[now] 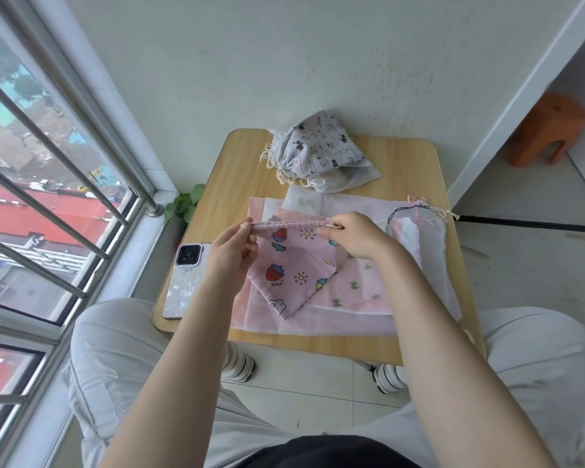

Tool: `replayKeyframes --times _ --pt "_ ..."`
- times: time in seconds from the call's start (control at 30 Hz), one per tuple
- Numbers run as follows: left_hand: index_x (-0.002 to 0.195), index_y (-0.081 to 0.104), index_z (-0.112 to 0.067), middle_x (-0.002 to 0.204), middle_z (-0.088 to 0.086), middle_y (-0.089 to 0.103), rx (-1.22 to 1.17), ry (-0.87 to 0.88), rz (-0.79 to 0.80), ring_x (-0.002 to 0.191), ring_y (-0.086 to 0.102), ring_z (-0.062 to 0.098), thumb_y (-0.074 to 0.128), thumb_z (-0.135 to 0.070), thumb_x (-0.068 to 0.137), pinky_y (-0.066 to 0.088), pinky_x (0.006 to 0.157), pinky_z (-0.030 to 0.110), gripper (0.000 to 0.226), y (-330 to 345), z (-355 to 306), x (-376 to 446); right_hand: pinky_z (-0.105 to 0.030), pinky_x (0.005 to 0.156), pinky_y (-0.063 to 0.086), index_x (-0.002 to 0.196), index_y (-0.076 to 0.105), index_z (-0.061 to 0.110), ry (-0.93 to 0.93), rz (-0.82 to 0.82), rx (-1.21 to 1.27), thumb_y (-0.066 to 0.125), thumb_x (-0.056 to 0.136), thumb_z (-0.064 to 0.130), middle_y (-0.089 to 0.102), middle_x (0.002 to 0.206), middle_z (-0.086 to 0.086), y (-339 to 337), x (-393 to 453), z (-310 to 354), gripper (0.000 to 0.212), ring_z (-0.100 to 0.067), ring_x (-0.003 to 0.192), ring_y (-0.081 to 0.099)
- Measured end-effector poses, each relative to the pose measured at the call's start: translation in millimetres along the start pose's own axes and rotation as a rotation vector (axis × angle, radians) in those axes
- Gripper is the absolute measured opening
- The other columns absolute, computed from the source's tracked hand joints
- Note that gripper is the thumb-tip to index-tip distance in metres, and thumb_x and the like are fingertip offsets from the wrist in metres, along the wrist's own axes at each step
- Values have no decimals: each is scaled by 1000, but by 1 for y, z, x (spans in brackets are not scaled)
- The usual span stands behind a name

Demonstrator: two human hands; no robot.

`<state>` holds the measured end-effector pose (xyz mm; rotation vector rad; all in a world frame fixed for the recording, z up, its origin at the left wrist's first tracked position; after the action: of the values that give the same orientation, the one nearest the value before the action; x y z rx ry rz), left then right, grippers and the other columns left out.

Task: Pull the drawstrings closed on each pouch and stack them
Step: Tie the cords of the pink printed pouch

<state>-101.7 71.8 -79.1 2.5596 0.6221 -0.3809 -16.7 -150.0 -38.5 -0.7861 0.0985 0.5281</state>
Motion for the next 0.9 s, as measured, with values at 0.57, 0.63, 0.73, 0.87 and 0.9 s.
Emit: replayKeyframes --times 0.57,0.63,0.73,0.87,0.9 --pt "130 53 -13 61 -4 47 -359 -146 -325 45 44 3 49 -8 98 36 45 13 33 -26 10 0 -23 49 39 64 41 15 266 -371 1589 51 98 23 44 55 1 12 -11 -49 37 -13 49 43" --pt "132 53 -7 62 -2 45 -389 -94 -364 60 55 7 49 -6 96 47 63 19 36 -26 8 0 -28 67 51 64 43 13 251 -423 1667 54 97 19 54 66 -3 13 -12 -49 35 -16 63 57" --pt "114 57 -3 50 -1 35 -538 -70 -275 83 68 20 46 -2 97 57 72 30 20 -12 -2 -4 -37 87 56 63 41 12 218 -384 1813 53 96 17 65 77 -10 17 -11 -38 36 -23 76 71" --pt "104 55 -9 53 -4 26 -519 -97 -169 38 34 6 46 -2 97 41 40 17 13 -2 -3 -7 -28 64 54 65 39 16 239 -285 1863 50 99 23 45 55 0 25 -11 -26 36 -13 44 49" --pt "97 54 -11 51 -5 25 -461 -107 -152 37 27 6 47 -3 97 32 36 16 11 0 -1 -6 -23 50 45 63 34 19 245 -249 1842 49 99 26 36 51 3 27 -11 -25 40 -11 39 37"
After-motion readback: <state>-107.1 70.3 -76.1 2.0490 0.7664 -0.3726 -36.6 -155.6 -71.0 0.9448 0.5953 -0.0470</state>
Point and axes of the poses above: each hand's wrist, its own x-axis towards the middle knuckle, its own y-axis out of the palm, z = x × y, the point moved 2 cm from there along x, towards the middle knuckle
